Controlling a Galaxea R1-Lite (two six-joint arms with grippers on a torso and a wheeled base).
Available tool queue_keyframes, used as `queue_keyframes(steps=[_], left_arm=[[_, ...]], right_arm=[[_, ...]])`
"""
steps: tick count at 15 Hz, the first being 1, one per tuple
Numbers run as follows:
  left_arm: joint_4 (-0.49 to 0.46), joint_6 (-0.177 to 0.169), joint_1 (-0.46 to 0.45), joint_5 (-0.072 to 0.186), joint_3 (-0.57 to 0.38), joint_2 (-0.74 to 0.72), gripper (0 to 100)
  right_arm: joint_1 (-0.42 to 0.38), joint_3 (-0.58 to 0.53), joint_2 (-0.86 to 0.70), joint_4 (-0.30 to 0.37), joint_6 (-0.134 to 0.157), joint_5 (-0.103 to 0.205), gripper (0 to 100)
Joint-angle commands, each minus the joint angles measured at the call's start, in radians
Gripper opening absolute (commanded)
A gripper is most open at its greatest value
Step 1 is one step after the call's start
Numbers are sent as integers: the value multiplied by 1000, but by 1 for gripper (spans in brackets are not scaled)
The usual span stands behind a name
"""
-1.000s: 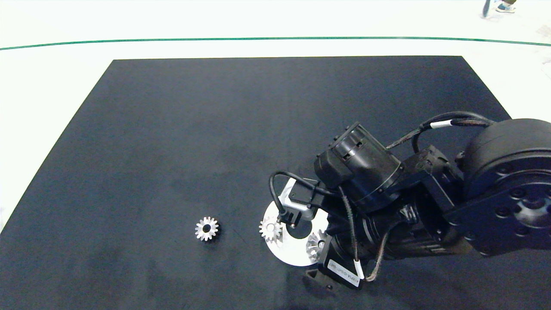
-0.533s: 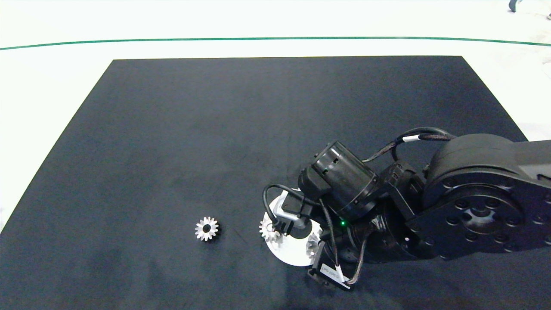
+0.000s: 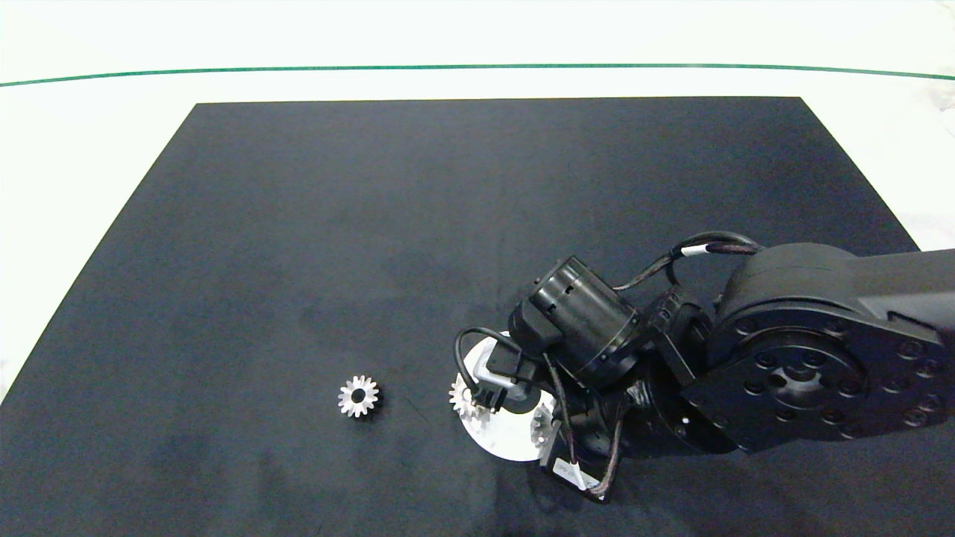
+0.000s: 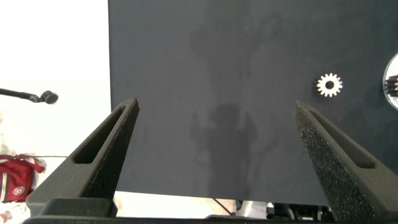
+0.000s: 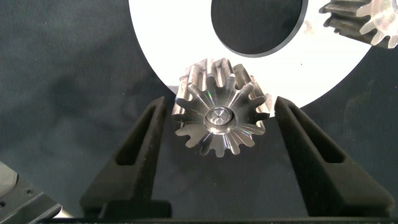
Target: Remove an incorrectly installed larger gear and replace it with the correct smaller gear
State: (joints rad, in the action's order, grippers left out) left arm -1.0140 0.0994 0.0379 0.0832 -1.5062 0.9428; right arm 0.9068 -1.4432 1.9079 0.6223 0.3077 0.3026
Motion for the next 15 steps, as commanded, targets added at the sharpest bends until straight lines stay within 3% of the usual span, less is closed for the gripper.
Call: queue_keyframes(steps=[1,8,11,15], left_arm=[[-6,2,-1,1,0,-9,100],[-6,2,-1,1,0,-9,100],[-6,2,-1,1,0,-10,100],[-6,2,-1,1,0,-10,100]], right_arm=[[0,9,-4,2,-1,1,62],[0,29,-12,-7,-4,-3,49],[-2,78,-13,-78,-4,-2,43],[0,101,-18,-95,-4,-2,34]])
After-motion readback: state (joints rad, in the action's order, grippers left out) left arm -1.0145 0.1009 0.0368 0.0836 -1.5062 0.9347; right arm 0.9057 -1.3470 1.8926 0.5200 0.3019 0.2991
